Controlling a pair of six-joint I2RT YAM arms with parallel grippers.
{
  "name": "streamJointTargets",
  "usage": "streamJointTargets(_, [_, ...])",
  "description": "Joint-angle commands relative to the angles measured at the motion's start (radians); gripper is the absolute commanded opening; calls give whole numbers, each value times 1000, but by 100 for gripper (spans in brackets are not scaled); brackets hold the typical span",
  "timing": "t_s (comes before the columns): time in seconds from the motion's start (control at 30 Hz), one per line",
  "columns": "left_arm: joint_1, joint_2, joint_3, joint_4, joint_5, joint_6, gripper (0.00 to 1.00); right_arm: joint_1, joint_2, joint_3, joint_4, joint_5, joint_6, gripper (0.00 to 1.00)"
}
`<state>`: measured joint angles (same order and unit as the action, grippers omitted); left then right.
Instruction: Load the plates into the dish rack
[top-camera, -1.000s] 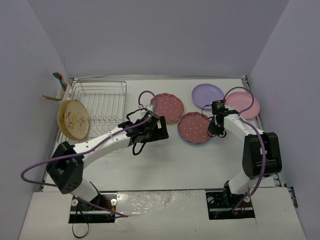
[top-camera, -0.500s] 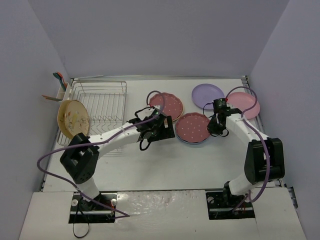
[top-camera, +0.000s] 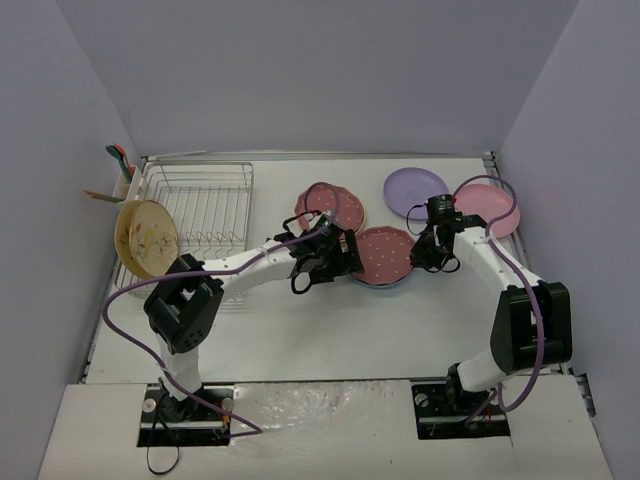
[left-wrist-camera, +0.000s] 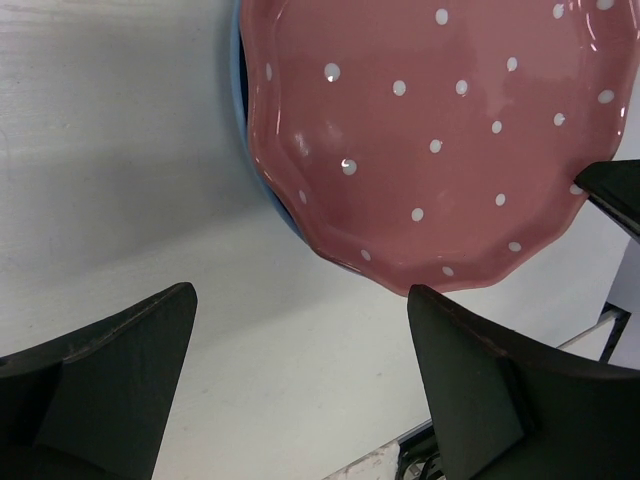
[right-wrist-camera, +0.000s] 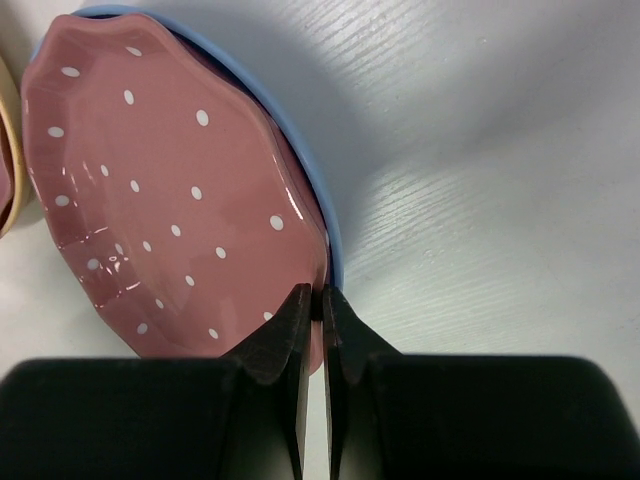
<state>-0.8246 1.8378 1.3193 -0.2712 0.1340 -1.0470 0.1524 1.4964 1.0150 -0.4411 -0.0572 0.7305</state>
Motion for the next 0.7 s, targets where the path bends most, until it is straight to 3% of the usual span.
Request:
streamJointTargets(0.0, [1,-36,18,77,1,-39,84,13,-64,64,-4,-53,34,0])
streamJointTargets(0.67, [-1,-58,-32,126,-3,-119,84,13,-127,66,-39,-40,105,0])
